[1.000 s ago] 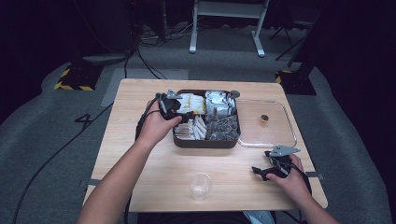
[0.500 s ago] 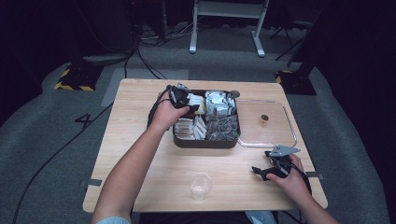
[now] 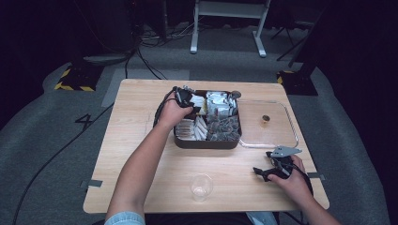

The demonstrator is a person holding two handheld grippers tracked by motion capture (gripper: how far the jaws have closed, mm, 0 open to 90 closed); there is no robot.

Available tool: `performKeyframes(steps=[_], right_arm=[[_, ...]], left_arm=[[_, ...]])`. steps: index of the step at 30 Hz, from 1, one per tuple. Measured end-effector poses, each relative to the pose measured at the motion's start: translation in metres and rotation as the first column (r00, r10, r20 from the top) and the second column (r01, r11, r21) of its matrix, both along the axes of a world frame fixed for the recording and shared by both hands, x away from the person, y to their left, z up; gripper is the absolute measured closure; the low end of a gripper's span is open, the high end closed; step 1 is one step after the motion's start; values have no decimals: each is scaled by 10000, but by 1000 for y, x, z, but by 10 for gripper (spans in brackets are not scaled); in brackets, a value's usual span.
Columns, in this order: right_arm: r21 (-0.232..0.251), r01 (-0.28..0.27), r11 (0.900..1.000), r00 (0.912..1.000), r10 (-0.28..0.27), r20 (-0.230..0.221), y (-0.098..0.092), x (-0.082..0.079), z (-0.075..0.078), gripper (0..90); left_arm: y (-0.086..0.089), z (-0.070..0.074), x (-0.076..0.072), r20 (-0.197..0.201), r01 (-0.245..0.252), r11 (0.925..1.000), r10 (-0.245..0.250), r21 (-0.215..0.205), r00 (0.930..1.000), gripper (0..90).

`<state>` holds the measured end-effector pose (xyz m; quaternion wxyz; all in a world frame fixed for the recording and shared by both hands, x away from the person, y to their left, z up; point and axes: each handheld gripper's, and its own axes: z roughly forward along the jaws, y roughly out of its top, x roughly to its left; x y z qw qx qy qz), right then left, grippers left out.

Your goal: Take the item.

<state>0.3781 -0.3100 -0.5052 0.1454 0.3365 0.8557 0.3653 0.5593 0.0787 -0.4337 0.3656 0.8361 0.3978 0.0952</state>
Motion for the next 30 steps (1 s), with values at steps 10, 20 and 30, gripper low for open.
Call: performKeyframes(steps=[10,20,30], right_arm=[[1,-2,10000,10000,2,1,0,0,0,64],[3,0,10000,10000,0,0,0,0,0,64],[-2,-2,10000,10000,2,3,0,0,0,64]], left_arm=[[-5,-10,11,-350,19,9993,-5,386,9994,722],[-7,-16,14,-460,-25,9979,55,650,9989,734],[-6,-13,15,-243,-111,9973,129,723,9996,700]])
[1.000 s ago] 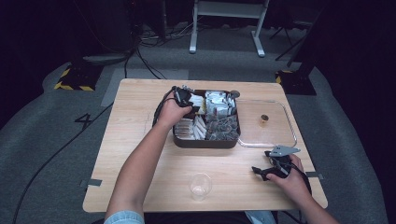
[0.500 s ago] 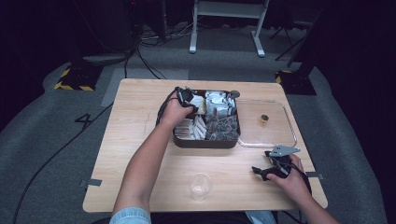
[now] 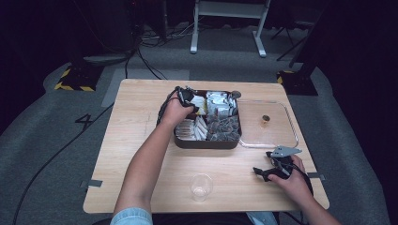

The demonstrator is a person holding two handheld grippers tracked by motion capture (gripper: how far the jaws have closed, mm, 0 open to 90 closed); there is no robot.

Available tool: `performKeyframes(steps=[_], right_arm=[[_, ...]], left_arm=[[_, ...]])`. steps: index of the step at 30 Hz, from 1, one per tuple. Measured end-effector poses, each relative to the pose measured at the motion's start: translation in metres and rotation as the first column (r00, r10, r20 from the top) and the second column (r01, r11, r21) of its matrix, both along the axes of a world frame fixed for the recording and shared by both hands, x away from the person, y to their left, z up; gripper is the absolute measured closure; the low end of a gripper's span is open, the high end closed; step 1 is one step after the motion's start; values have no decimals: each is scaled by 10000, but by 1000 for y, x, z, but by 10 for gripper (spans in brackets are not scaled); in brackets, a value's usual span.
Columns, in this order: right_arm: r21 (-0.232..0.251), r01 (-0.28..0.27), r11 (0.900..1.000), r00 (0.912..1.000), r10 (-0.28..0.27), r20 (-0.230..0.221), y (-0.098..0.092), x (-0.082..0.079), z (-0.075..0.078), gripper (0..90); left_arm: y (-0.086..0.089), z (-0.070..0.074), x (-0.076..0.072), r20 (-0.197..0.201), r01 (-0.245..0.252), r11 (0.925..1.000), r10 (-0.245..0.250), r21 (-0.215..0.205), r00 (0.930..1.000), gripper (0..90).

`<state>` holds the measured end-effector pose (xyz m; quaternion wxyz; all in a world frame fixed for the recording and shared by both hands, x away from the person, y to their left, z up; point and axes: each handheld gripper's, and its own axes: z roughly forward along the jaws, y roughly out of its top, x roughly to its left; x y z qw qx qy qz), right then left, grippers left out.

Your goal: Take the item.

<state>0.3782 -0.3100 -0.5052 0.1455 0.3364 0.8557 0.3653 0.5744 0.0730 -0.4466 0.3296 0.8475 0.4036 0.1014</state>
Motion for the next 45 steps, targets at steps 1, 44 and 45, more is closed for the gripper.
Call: performKeyframes(steps=[1,44,45], right_arm=[[5,4,10000,10000,-4,-5,0,0,0,64],[3,-2,10000,10000,2,-1,0,0,0,64],[3,1,10000,10000,-1,-3,0,0,0,64]], left_arm=[[0,-1,1,-43,19,10000,-18,67,10000,696],[-4,1,-3,-84,548,9974,-544,473,9985,900],[-3,3,-3,-33,534,9975,-533,471,9986,900]])
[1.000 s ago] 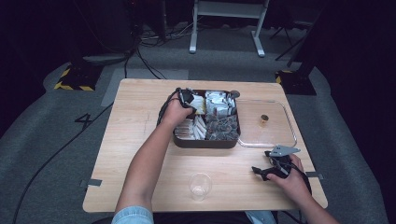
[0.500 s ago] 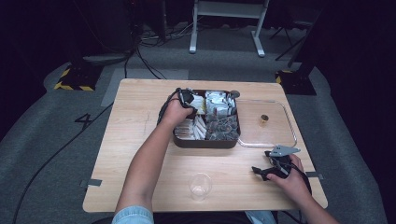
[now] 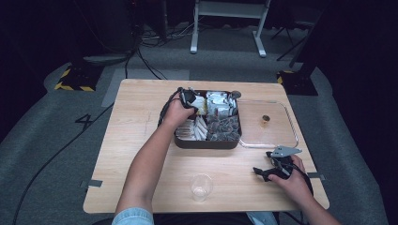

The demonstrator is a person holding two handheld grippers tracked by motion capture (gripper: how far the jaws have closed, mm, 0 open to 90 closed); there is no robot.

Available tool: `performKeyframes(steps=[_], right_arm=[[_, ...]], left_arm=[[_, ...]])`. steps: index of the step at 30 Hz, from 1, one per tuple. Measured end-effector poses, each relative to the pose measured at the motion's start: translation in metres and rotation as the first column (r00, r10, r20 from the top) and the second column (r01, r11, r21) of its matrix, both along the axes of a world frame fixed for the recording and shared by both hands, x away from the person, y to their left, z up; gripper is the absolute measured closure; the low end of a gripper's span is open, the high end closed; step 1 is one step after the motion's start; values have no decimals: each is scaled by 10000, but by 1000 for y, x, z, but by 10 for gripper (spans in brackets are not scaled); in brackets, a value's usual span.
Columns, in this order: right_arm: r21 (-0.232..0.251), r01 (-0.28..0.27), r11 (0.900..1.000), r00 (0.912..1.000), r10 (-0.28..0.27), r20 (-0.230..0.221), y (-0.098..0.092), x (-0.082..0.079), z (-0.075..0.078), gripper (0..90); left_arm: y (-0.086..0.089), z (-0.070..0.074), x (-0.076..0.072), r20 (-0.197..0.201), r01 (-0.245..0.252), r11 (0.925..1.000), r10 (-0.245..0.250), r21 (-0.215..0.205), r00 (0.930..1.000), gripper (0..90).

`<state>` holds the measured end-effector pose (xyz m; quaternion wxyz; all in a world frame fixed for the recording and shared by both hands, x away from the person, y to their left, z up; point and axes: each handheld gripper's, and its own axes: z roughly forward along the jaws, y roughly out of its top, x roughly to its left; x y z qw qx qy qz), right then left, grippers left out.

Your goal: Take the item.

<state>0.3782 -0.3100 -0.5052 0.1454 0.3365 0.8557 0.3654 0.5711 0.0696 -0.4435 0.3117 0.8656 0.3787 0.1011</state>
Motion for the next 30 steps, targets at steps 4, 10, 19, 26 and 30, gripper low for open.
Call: performKeyframes(steps=[4,10,19,26,30], right_arm=[[-2,-1,10000,10000,1,4,0,0,0,64],[-6,0,10000,10000,0,3,0,0,0,64],[-7,-2,10000,10000,2,6,0,0,0,64],[-7,-1,10000,10000,1,8,0,0,0,64],[-5,-4,10000,10000,4,10,0,0,0,64]], left_arm=[[3,6,-2,201,33,9999,-31,-133,9998,900],[8,19,-8,535,172,9993,-153,-338,9984,900],[13,42,-23,973,533,9973,-483,-501,9941,900],[15,61,-43,1200,755,9920,-632,-1012,9908,900],[18,71,-55,1358,899,9870,-717,-1329,9881,900]])
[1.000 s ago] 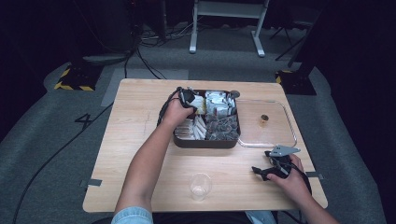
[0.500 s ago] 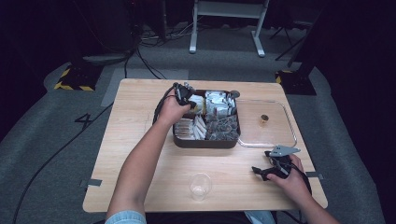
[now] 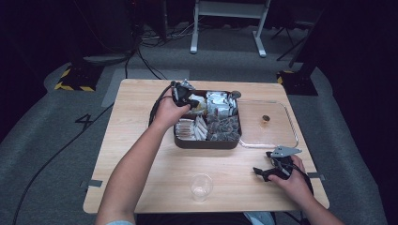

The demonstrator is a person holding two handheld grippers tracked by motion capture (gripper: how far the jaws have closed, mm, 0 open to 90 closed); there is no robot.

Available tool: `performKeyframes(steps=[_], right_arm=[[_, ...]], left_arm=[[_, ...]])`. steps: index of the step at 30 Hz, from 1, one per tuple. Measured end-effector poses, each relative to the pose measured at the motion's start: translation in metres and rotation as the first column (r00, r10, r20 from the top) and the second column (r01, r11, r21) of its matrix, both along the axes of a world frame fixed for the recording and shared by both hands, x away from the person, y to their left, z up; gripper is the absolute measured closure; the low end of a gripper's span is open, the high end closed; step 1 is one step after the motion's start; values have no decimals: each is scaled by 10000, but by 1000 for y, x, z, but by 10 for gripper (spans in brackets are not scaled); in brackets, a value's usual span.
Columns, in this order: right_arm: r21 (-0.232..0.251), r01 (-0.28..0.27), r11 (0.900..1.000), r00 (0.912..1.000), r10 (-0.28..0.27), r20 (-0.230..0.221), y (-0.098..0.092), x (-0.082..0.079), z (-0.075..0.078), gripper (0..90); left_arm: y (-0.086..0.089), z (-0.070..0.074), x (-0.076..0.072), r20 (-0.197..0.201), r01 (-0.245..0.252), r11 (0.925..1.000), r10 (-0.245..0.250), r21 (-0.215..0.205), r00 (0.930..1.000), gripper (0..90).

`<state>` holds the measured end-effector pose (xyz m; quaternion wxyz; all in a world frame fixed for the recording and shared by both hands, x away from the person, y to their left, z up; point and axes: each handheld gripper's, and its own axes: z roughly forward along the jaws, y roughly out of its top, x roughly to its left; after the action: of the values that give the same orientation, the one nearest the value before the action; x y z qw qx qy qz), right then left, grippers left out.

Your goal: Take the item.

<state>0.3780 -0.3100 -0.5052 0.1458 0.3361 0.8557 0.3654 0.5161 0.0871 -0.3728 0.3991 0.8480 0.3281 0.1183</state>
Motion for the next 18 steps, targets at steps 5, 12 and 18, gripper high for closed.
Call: performKeyframes(steps=[5,12,18], right_arm=[[2,3,10000,10000,-3,-6,0,0,0,64],[0,4,10000,10000,-4,-5,0,0,0,64],[-3,0,10000,10000,0,-2,0,0,0,64]], left_arm=[[1,10,-16,160,206,9997,-204,-121,9997,900],[2,23,-43,200,482,9978,-474,-453,9987,900],[4,31,-70,370,793,9952,-773,-574,9963,900]])
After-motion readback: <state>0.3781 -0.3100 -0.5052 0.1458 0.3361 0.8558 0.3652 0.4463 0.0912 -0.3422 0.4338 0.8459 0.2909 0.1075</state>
